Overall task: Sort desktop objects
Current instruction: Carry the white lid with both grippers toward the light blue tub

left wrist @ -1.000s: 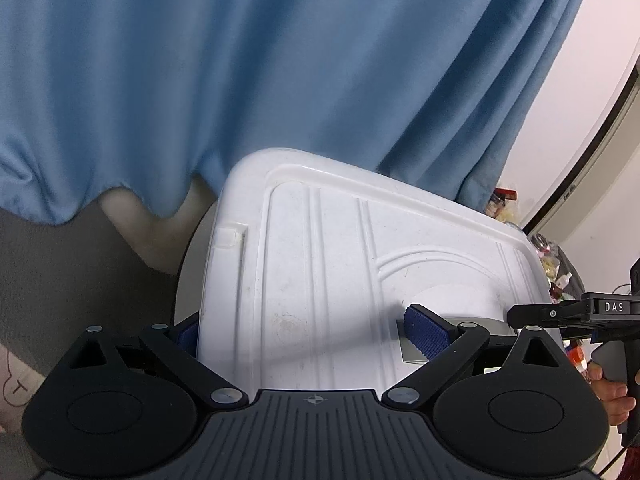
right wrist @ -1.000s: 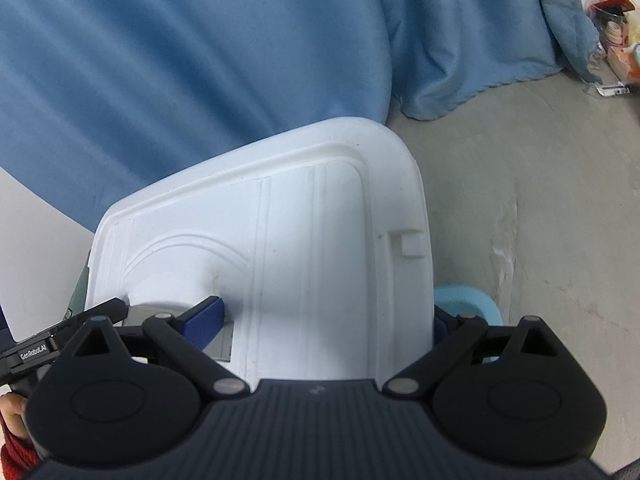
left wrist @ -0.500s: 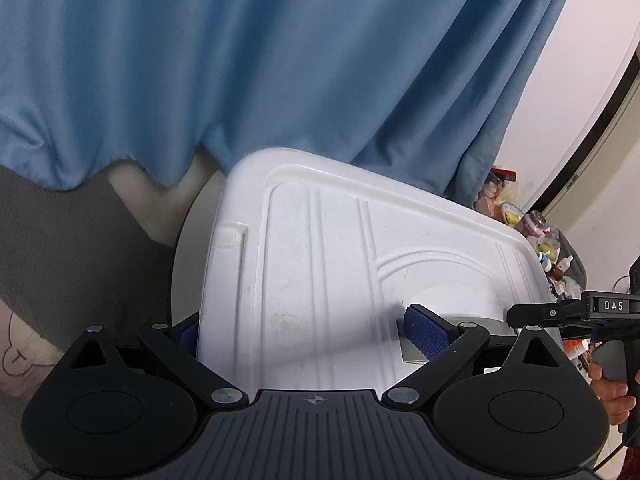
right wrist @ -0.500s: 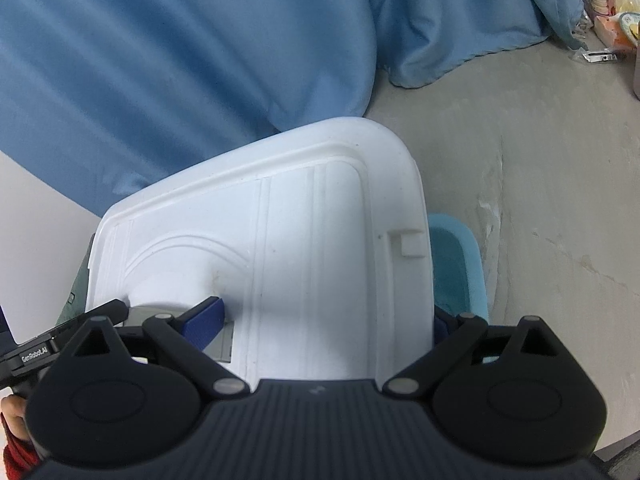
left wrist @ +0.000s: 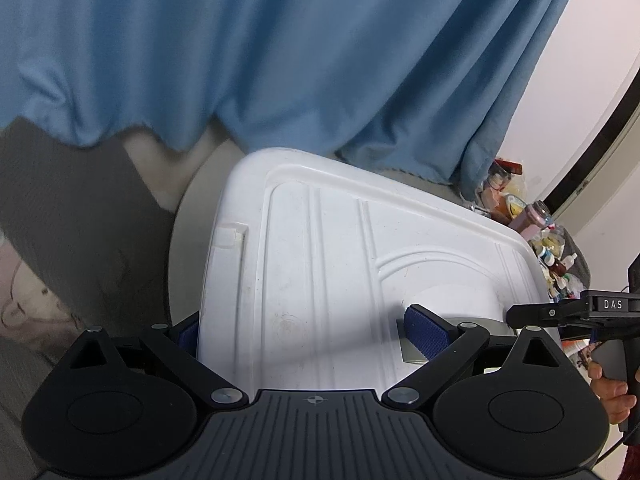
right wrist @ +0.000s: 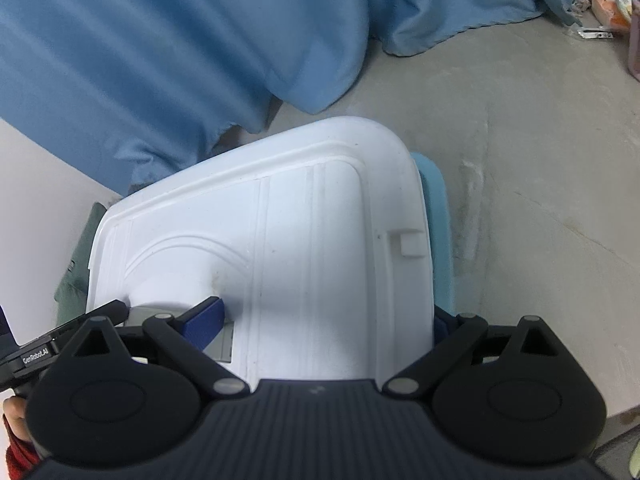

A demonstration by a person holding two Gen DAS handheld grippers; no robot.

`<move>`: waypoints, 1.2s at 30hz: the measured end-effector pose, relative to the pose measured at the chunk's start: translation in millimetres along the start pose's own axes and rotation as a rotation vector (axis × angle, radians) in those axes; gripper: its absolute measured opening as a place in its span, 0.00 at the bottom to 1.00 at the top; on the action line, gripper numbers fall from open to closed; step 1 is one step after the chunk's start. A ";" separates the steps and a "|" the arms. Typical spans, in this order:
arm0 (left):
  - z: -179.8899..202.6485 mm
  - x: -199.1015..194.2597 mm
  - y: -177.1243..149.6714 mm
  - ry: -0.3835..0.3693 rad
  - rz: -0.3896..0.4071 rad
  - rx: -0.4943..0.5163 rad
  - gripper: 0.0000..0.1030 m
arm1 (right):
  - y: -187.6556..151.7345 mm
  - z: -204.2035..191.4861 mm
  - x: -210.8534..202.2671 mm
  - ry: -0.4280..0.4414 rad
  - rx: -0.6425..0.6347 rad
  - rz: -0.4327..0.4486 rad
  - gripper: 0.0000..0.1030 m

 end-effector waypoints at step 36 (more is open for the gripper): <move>71.8 -128.3 -174.9 0.008 0.031 0.014 0.95 | -174.8 8.9 -100.4 0.019 0.001 0.027 0.95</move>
Point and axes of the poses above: each gripper's, at about its wrist camera, not at the fingertips, and x roughly the way its jaws point, z to its right, y to its top, the point moved 8 cm from there along x, roughly the way its jaws point, and after that the axes turned 13 degrees about -y, right-handed, at the moved point
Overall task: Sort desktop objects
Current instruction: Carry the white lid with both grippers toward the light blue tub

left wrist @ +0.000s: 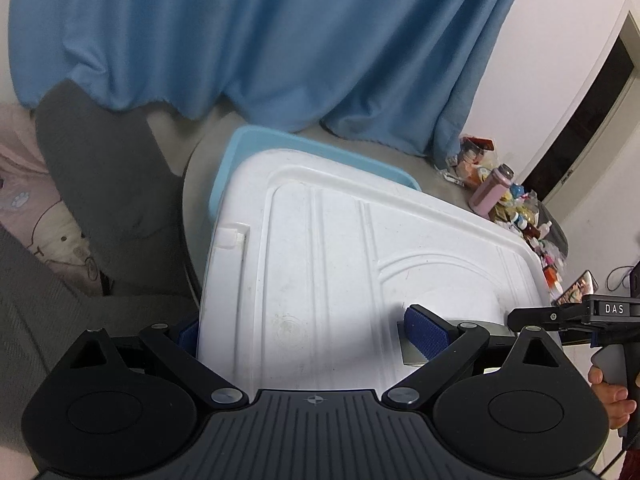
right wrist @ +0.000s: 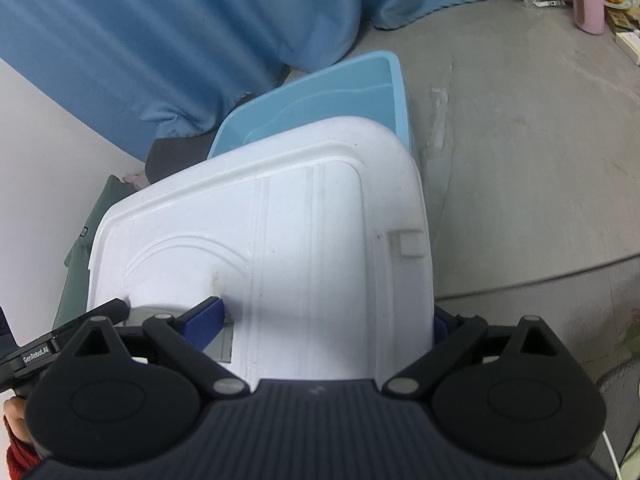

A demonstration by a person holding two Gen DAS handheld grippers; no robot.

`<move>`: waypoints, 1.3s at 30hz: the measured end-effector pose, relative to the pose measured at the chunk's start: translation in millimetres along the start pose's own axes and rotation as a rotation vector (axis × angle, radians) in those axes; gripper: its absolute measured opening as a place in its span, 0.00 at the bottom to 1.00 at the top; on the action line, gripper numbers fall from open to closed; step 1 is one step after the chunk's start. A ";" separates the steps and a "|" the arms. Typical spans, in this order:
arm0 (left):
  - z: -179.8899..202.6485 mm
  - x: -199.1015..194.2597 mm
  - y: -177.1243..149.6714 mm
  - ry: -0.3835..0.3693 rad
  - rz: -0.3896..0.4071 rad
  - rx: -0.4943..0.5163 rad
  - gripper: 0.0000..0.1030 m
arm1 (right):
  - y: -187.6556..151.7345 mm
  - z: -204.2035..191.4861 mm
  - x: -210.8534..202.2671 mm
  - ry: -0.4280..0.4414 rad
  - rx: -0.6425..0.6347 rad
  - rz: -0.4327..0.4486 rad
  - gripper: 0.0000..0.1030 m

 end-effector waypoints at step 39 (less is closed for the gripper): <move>-14.7 -76.8 -117.7 0.001 -0.030 -0.031 0.95 | -109.2 -11.5 -23.3 -0.009 0.012 -0.038 0.95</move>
Point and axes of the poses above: each gripper's, at about its wrist camera, not at the fingertips, and x roughly the way its jaws point, z to its right, y to its top, the point moved 8 cm from there along x, roughly the way its jaws point, and after that the axes turned 13 degrees about -y, right-handed, at the moved point
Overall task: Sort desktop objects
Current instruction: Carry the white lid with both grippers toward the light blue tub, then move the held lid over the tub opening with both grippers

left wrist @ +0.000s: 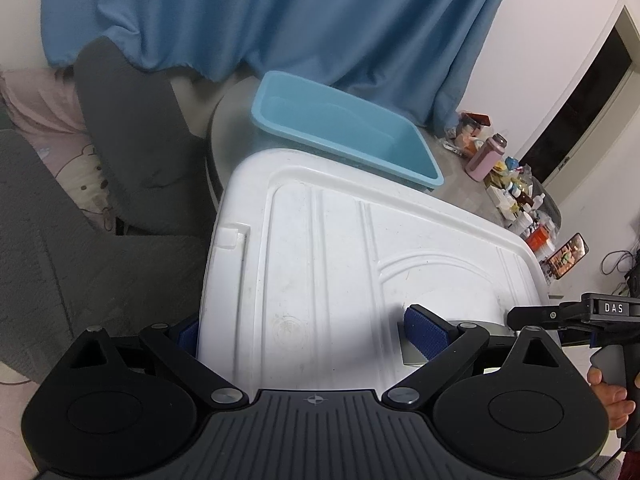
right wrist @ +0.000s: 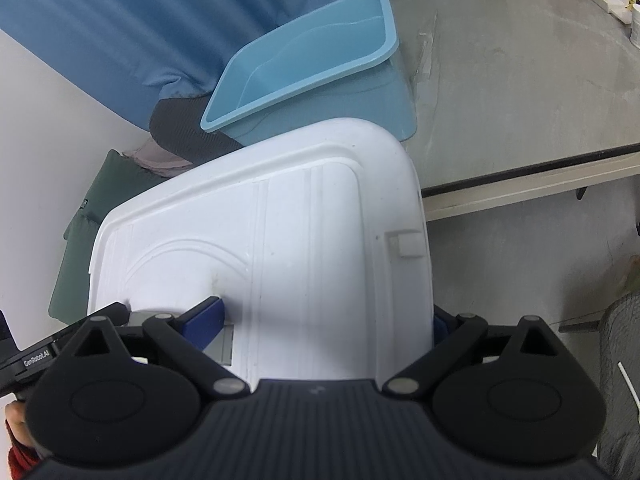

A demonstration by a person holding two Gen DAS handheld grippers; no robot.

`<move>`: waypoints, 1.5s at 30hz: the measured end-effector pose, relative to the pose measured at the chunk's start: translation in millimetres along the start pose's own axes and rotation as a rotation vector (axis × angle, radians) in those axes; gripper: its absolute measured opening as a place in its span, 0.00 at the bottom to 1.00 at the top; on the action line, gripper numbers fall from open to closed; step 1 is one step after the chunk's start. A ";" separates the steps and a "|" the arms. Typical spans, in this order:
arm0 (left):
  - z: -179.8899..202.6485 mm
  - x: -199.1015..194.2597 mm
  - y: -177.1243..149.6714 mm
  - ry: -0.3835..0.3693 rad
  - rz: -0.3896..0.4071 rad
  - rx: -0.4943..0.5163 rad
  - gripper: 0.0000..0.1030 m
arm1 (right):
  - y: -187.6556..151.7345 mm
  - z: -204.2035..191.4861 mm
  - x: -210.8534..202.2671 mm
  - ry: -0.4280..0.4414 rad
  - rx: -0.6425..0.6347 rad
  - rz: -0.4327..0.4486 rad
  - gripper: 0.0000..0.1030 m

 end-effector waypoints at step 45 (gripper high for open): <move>-12.2 -27.6 -26.2 0.037 0.006 -0.060 0.95 | -26.8 -27.0 -2.4 -0.005 -0.027 -0.033 0.95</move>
Point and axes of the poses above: each gripper's, at about its wrist camera, not at the fingertips, and x roughly the way its jaws point, z to its right, y to its top, the point moved 8 cm from there along x, roughly the way its jaws point, and after that the axes turned 13 degrees about -y, right-handed, at the moved point
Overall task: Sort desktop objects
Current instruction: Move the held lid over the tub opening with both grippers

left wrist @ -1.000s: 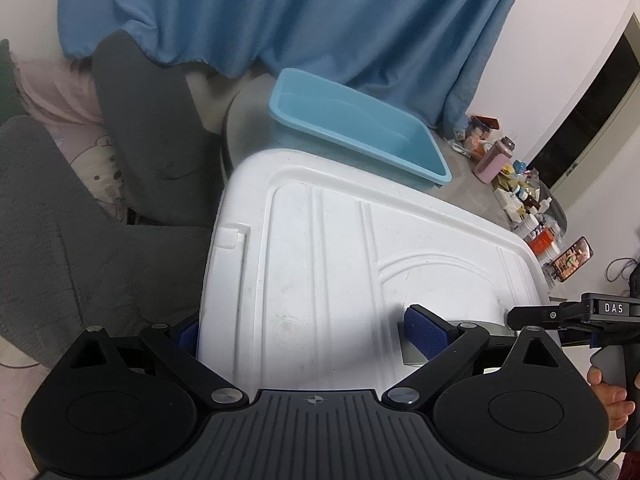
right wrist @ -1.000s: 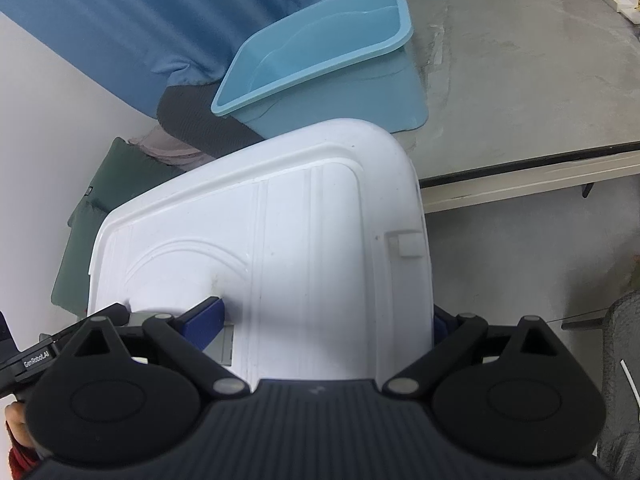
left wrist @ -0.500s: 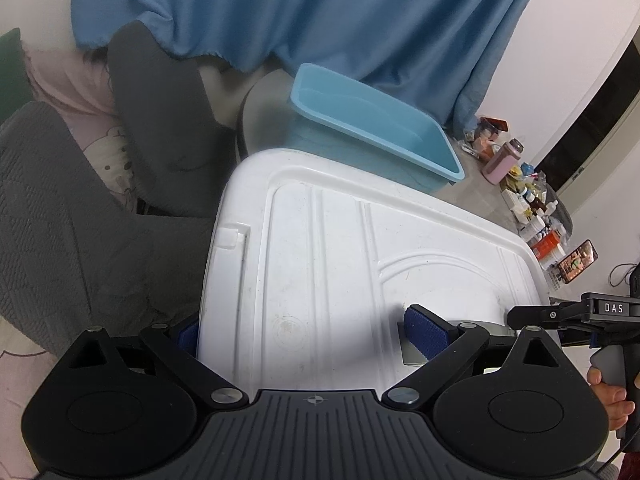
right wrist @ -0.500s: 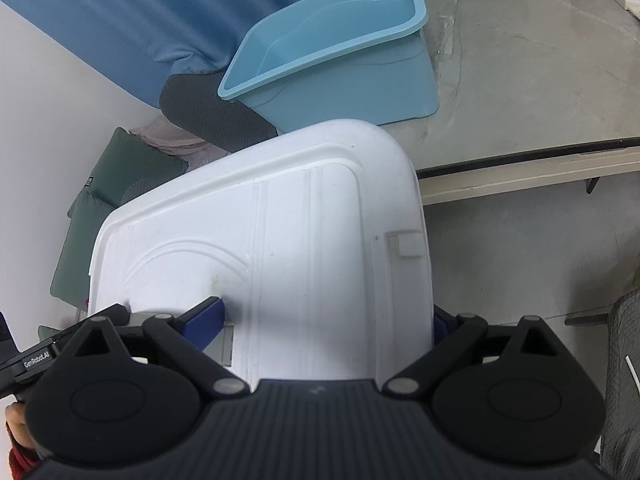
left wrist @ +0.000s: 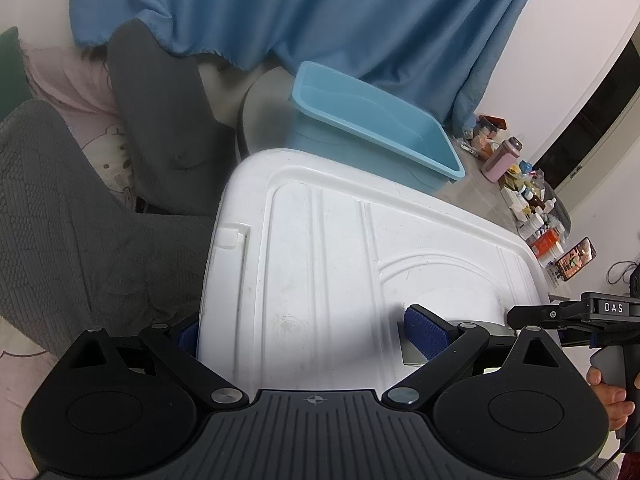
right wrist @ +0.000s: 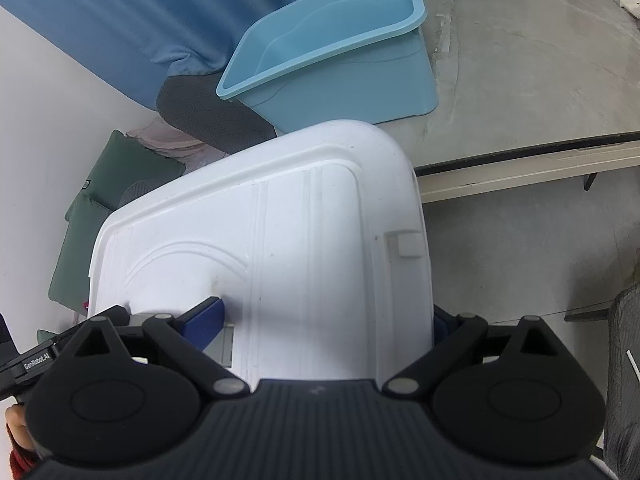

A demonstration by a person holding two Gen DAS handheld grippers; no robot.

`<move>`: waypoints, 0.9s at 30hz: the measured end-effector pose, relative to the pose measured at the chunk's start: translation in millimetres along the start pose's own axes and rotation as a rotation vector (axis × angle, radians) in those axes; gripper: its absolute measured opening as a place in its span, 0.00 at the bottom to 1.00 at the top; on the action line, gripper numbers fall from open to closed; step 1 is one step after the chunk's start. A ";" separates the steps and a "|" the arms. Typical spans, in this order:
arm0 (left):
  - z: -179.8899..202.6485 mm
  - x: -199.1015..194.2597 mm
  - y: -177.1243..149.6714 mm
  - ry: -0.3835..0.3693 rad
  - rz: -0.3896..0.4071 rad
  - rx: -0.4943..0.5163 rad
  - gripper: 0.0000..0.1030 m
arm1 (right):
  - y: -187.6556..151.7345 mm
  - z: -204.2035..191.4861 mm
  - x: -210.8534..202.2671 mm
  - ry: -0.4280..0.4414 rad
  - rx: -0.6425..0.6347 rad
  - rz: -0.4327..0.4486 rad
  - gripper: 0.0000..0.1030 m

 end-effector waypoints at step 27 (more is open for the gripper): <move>4.0 4.8 2.6 0.021 0.006 -0.001 0.95 | 10.8 9.1 1.6 0.022 -0.007 -0.004 0.95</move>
Point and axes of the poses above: each gripper's, at about its wrist camera, not at the fingertips, and x roughly the way its jaws point, z to its right, y to its top, the point moved 8 cm from there along x, roughly the way its jaws point, and after that the axes turned 13 degrees about -y, right-handed, at the moved point
